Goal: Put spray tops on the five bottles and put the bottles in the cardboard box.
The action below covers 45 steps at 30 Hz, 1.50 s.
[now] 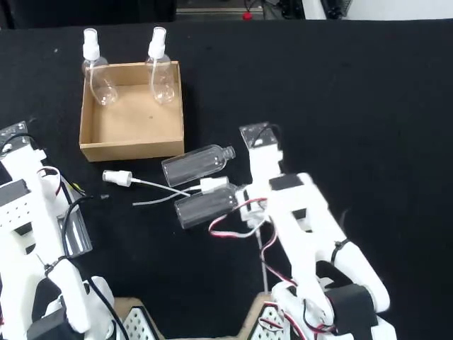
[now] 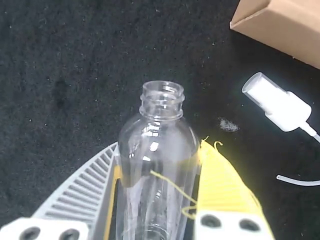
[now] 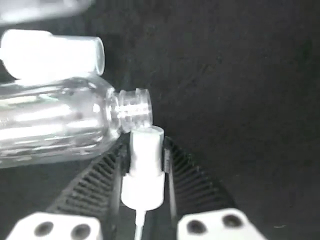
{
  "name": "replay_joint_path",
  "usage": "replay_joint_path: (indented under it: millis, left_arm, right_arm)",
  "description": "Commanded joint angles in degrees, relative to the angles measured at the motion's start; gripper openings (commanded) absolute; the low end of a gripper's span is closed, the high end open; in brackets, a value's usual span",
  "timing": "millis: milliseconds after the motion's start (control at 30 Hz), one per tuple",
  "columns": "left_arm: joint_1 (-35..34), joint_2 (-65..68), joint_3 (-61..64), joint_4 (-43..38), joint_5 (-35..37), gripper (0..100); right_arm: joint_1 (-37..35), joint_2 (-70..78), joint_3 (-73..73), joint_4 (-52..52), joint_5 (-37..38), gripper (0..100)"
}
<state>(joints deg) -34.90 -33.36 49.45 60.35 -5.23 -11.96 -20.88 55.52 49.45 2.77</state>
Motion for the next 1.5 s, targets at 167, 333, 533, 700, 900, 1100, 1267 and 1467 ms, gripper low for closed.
replay_joint_path:
  millis: [167,333,533,700,900,1100,1267,1467]
  left_arm:
    - [0.5,-1.8,-0.3,-0.8,0.6,11]
    - [0.5,-1.8,-0.3,-0.8,0.6,11]
    - [0.5,-1.8,-0.4,-0.8,0.6,11]
    - [0.4,-1.8,-0.3,-0.8,0.6,11]
    - [0.5,-1.8,-0.4,-0.8,0.7,11]
    - [0.5,-1.8,-0.3,-0.8,0.6,11]
    - [0.5,-1.8,-0.3,-0.8,0.7,11]
    - [0.4,-1.8,-0.2,-0.7,0.6,11]
  right_arm:
    - [13.9,-4.5,-13.2,1.3,16.0,1.1]
    - [14.7,-0.1,-13.4,-2.6,25.7,1.6]
    - [11.3,8.6,-16.0,-2.4,25.8,21.4]
    - [11.6,10.6,-22.7,3.3,25.7,24.7]
    - [11.4,11.1,-30.9,14.9,23.3,24.7]
    - [11.4,11.2,-31.7,18.9,29.8,24.7]
    - [11.4,12.3,-30.4,21.5,30.5,24.7]
    - [12.7,20.8,-29.2,18.6,29.5,24.7]
